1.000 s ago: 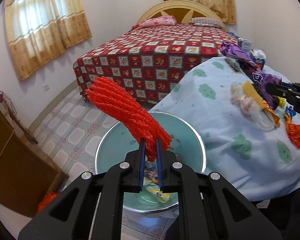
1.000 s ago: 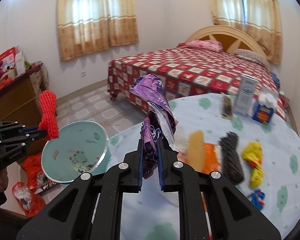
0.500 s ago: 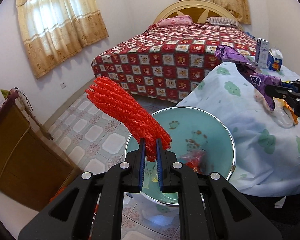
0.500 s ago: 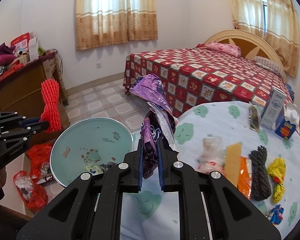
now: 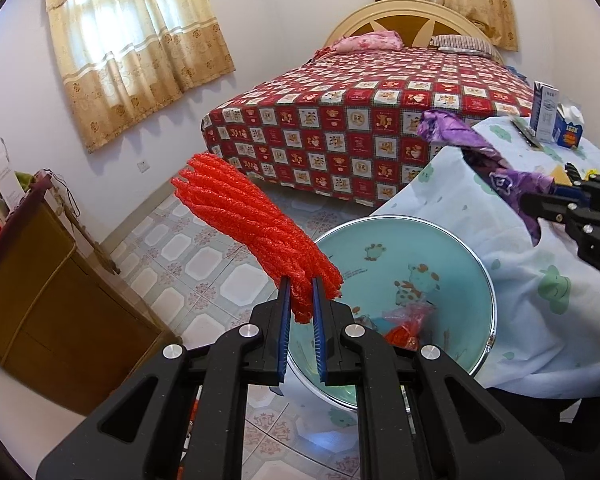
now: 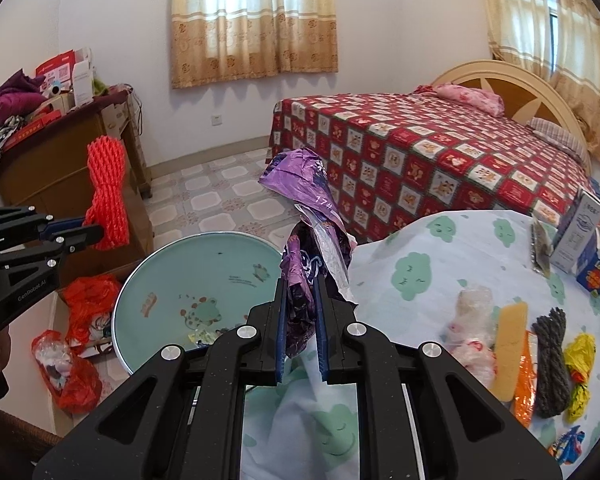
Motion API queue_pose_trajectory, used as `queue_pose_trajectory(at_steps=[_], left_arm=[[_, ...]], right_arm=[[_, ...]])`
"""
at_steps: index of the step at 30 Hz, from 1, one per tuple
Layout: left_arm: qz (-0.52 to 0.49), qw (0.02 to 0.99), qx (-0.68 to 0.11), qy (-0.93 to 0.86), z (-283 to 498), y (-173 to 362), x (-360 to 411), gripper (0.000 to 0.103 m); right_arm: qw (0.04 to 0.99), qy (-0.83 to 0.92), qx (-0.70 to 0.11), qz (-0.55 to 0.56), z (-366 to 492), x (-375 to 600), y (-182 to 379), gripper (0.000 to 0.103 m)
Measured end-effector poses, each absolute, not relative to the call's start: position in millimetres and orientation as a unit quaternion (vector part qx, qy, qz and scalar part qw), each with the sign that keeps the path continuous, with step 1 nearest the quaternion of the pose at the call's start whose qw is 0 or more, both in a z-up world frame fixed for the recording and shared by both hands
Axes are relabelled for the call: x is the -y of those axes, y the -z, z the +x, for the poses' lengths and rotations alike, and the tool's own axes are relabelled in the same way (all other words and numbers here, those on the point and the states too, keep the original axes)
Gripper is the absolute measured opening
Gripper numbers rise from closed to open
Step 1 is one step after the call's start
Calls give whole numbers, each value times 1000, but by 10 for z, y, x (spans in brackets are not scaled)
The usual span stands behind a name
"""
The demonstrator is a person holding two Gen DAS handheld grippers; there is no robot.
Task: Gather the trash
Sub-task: 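Carry the purple bag with the right tool over the teal basin beside the left tool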
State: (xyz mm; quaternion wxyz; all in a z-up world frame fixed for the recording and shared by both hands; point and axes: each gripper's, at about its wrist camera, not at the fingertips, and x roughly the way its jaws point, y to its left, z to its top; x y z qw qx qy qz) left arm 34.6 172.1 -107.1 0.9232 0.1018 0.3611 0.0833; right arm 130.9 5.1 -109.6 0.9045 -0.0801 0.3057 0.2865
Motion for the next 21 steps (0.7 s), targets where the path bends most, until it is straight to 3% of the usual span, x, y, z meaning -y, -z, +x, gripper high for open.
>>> queue_pose_trajectory(at_steps=[21], left_arm=[[102, 921, -368, -75, 370, 1114, -1703, 11]], right_arm=[[901, -295, -306, -86, 1273, -155, 1100, 13]])
